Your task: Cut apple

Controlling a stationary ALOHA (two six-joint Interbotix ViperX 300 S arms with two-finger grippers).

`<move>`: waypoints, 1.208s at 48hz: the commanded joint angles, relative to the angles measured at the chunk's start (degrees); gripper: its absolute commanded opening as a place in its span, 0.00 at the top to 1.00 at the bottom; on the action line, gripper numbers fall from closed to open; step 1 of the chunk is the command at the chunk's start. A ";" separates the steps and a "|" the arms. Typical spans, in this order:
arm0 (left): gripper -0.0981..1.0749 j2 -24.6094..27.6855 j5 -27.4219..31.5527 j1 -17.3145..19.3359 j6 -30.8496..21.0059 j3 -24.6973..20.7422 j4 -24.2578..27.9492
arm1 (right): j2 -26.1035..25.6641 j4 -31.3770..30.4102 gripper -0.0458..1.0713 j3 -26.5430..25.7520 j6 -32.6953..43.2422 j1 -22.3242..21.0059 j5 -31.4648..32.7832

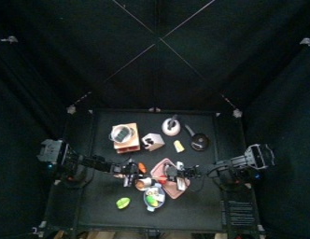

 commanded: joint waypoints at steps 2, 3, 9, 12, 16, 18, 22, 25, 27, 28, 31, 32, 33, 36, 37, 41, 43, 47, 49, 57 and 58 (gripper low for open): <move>0.55 -0.18 -0.18 0.79 0.18 -0.70 -0.18 | -0.62 -0.09 0.66 -0.44 -0.18 0.70 0.44; 0.55 -0.18 -0.18 0.88 0.18 -0.79 -0.18 | -0.53 -0.18 0.66 -0.44 -0.18 0.70 0.44; 0.55 -0.18 -0.18 1.49 0.18 -1.05 -0.18 | -0.62 -0.09 0.66 -0.44 -0.18 0.70 0.44; 0.55 -0.18 -0.18 1.58 0.18 -1.05 -0.09 | -0.53 -0.09 0.66 -0.35 -0.18 0.70 0.44; 0.55 -0.18 -0.09 1.67 0.18 -1.05 -0.09 | -0.62 -0.09 0.66 -0.26 -0.18 0.70 0.44; 0.55 -0.18 -0.18 1.67 0.18 -1.05 -0.09 | -0.62 -0.09 0.66 -0.26 -0.18 0.70 0.44; 0.55 -0.18 -0.18 1.76 0.18 -1.05 -0.09 | -0.62 -0.18 0.66 -0.35 -0.18 0.70 0.44; 0.55 -0.18 -0.18 1.76 0.18 -0.97 -0.18 | -0.62 -0.18 0.66 -0.44 -0.18 0.70 0.44; 0.55 -0.09 -0.18 1.67 0.18 -0.97 -0.09 | -0.62 -0.18 0.66 -0.35 -0.18 0.70 0.44; 0.55 0.00 -0.18 1.76 0.18 -0.97 -0.18 | -0.62 -0.26 0.66 -0.35 -0.18 0.70 0.44; 0.55 0.18 -0.18 1.67 0.18 -0.97 -0.18 | -0.53 -0.18 0.66 -0.35 -0.18 0.62 0.44; 0.55 0.18 -0.18 1.76 0.18 -0.97 -0.18 | -0.62 -0.18 0.66 -0.35 -0.18 0.62 0.44; 0.55 0.26 -0.18 1.76 0.18 -1.05 -0.09 | -0.53 -0.18 0.66 -0.35 -0.26 0.53 0.44; 0.55 0.44 -0.18 1.67 0.18 -1.05 -0.09 | -0.62 -0.18 0.66 -0.35 -0.18 0.53 0.44; 0.55 0.53 -0.09 1.67 0.18 -1.05 -0.09 | -0.62 -0.26 0.66 -0.35 -0.18 0.53 0.44; 0.55 0.62 -0.09 1.67 0.18 -1.05 -0.09 | -0.53 -0.26 0.66 -0.35 -0.26 0.53 0.44; 0.55 0.62 -0.09 1.76 0.18 -1.05 -0.09 | -0.62 -0.26 0.66 -0.35 -0.26 0.44 0.44; 0.55 0.62 -0.18 1.76 0.18 -1.05 0.00 | -0.53 -0.26 0.66 -0.35 -0.18 0.35 0.44; 0.55 0.62 -0.09 1.67 0.18 -1.05 0.00 | -0.62 -0.26 0.66 -0.35 -0.18 0.35 0.44; 0.55 0.70 -0.09 1.76 0.18 -1.05 0.00 | -0.44 -0.26 0.66 -0.26 -0.18 0.26 0.35; 0.55 0.70 -0.18 1.76 0.18 -1.05 0.00 | -0.44 -0.26 0.66 -0.26 -0.26 0.26 0.26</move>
